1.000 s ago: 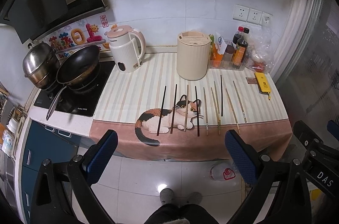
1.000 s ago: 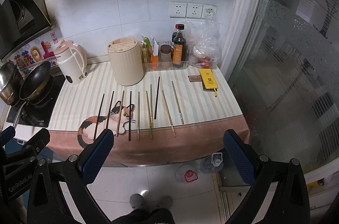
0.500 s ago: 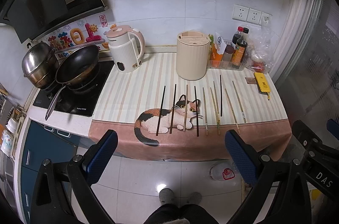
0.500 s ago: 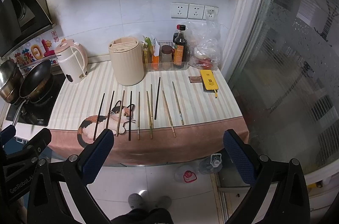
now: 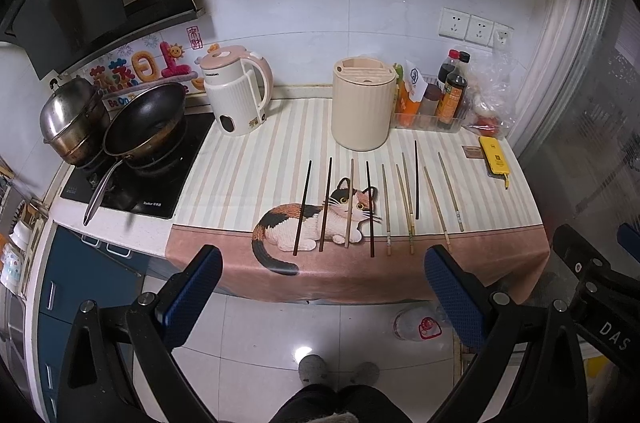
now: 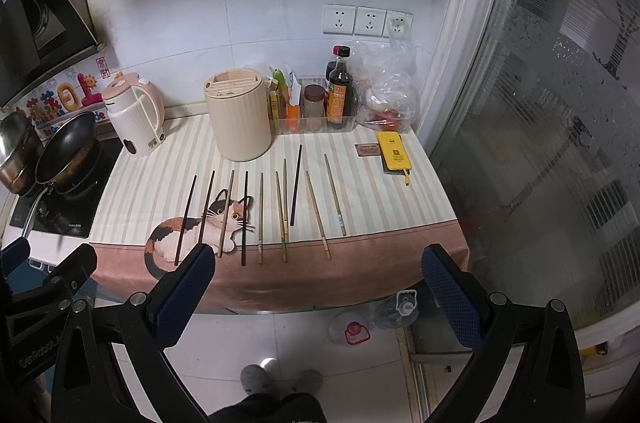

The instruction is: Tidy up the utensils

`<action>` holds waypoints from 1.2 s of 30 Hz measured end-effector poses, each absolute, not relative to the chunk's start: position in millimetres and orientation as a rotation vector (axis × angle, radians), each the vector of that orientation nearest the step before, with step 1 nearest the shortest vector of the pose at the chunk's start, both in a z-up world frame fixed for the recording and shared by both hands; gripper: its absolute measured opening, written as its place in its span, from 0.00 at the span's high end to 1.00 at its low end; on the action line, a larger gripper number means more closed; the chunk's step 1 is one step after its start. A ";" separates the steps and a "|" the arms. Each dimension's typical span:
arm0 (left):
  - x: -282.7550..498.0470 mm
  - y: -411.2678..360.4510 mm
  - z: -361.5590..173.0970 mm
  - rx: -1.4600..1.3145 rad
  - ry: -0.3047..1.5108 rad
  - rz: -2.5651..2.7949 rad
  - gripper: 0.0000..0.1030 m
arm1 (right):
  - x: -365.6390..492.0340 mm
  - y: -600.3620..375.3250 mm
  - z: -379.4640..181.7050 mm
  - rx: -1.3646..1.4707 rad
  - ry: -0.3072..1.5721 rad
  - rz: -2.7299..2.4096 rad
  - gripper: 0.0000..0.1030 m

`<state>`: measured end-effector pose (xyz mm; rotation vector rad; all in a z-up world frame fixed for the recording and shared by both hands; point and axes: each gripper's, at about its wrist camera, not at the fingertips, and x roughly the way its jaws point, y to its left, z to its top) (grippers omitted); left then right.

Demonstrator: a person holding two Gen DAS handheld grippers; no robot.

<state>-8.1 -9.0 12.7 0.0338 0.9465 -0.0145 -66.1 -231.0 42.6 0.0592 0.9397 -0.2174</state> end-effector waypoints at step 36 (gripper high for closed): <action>30.5 -13.9 -13.4 0.056 0.788 0.111 0.00 | -27.3 -251.3 5.3 0.088 0.903 -0.269 0.00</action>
